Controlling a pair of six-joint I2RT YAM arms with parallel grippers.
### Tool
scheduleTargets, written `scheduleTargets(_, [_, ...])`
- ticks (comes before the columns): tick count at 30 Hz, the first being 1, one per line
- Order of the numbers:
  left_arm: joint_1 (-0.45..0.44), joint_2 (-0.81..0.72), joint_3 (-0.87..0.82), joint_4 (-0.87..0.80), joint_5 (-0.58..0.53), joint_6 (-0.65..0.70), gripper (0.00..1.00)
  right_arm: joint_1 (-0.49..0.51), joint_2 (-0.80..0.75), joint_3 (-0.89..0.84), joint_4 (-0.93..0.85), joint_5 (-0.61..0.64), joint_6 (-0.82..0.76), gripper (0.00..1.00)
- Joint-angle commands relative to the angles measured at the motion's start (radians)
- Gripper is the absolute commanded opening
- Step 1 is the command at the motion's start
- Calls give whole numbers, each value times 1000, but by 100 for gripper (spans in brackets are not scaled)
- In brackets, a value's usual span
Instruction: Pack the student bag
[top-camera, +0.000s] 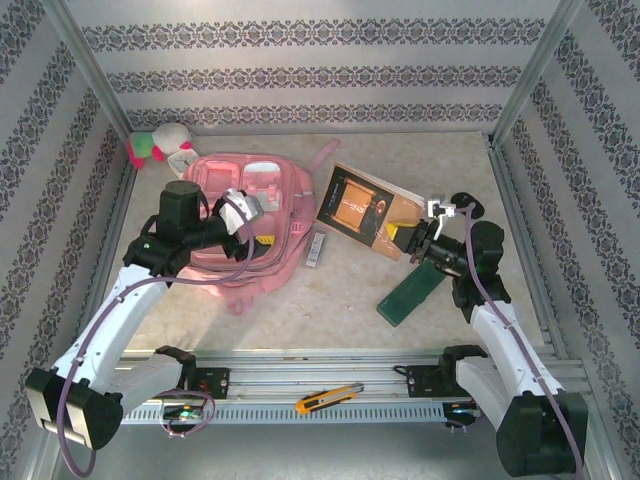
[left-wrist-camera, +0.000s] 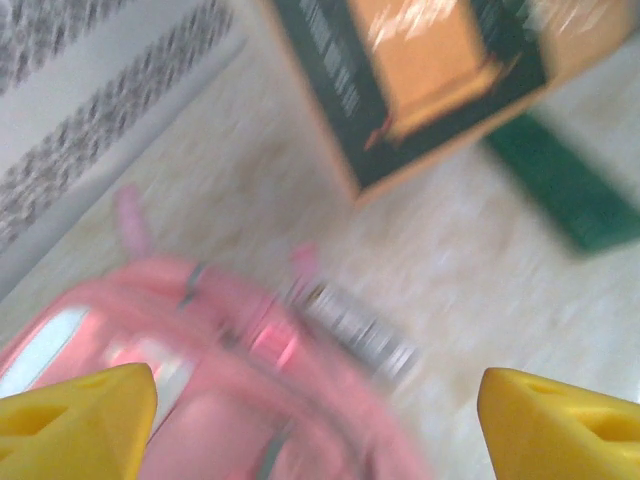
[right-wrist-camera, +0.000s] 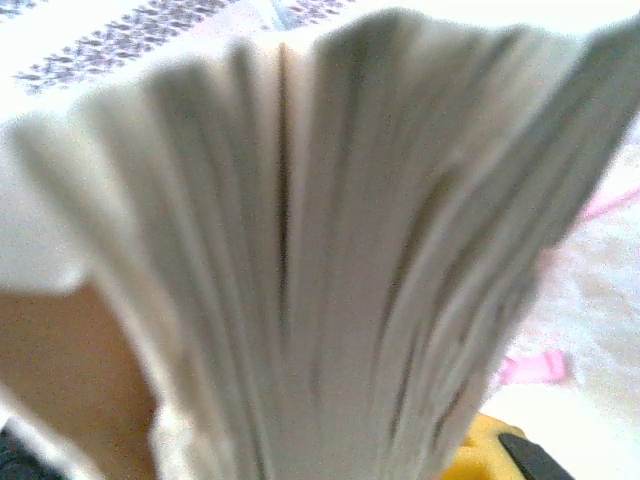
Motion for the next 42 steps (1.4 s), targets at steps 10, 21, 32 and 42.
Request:
scheduleTargets(10, [132, 290, 21, -224, -369, 435, 88, 20, -103, -59, 15, 84, -19, 0])
scheduleTargets(21, [143, 477, 91, -270, -324, 496, 89, 34, -162, -78, 9, 97, -11, 0])
scheduleTargets(32, [144, 490, 58, -211, -330, 480, 90, 36, -166, -76, 3, 109, -12, 0])
scheduleTargets(42, [144, 486, 3, -31, -394, 401, 77, 37, -162, -76, -5, 155, 14, 0])
